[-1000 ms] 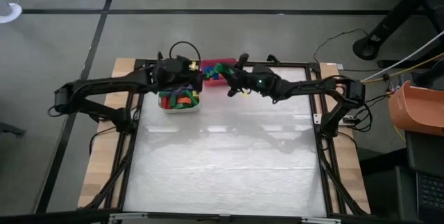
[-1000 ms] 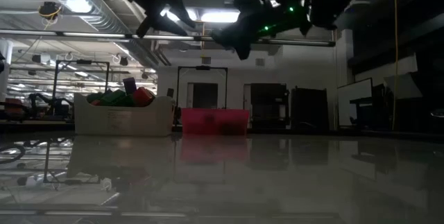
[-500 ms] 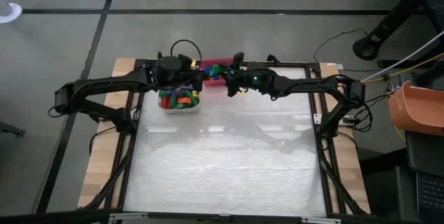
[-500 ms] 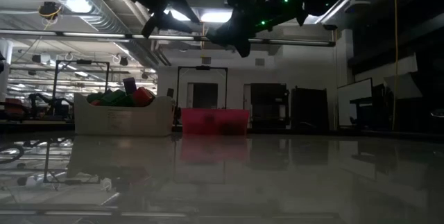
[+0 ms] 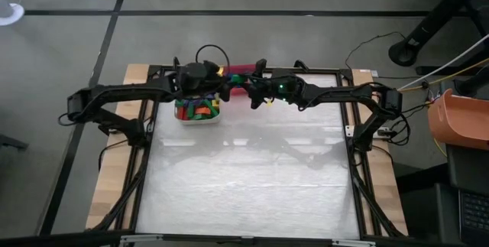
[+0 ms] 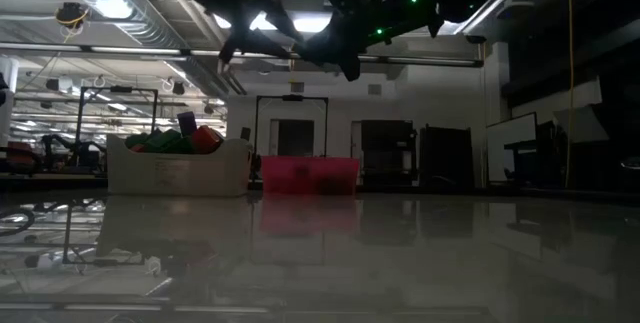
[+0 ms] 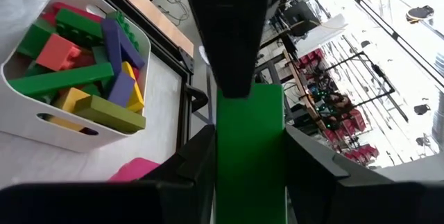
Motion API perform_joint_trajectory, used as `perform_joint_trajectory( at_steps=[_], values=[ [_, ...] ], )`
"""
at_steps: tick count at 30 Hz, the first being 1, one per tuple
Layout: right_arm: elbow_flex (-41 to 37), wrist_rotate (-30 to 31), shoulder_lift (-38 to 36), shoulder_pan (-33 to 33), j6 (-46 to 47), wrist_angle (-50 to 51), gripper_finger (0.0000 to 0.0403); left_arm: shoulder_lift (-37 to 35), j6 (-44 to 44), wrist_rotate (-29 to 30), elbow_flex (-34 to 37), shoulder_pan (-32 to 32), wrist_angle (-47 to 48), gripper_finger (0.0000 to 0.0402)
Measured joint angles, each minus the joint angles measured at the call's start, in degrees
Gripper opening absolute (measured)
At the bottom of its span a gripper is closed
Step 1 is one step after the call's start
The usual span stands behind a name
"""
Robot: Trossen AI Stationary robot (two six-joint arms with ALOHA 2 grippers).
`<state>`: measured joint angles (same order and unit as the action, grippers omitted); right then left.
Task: Sort blocks by size
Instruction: Put the large green wooden block into the white bin
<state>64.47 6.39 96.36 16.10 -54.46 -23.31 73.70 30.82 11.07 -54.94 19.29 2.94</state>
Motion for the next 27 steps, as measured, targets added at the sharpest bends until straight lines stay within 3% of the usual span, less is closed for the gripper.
perform_joint_trajectory(
  at_steps=[9, 20, 27],
  values=[
    [0.02, -0.01, 0.0, 0.0, 0.11, -0.04, 0.0136, 0.34, -4.05, -0.26, 0.0, 1.37, -0.7, 0.0163],
    [-0.02, 0.38, 0.0, 0.09, -0.02, 0.02, 0.0136, 2.46, -5.85, -3.38, 0.0, 1.77, -2.45, 0.0034],
    [0.0, 0.87, 0.0, 0.11, 0.1, -0.47, 0.0136, 1.9, -6.05, -3.92, 0.0, 2.91, -2.68, 0.0033]
  ],
)
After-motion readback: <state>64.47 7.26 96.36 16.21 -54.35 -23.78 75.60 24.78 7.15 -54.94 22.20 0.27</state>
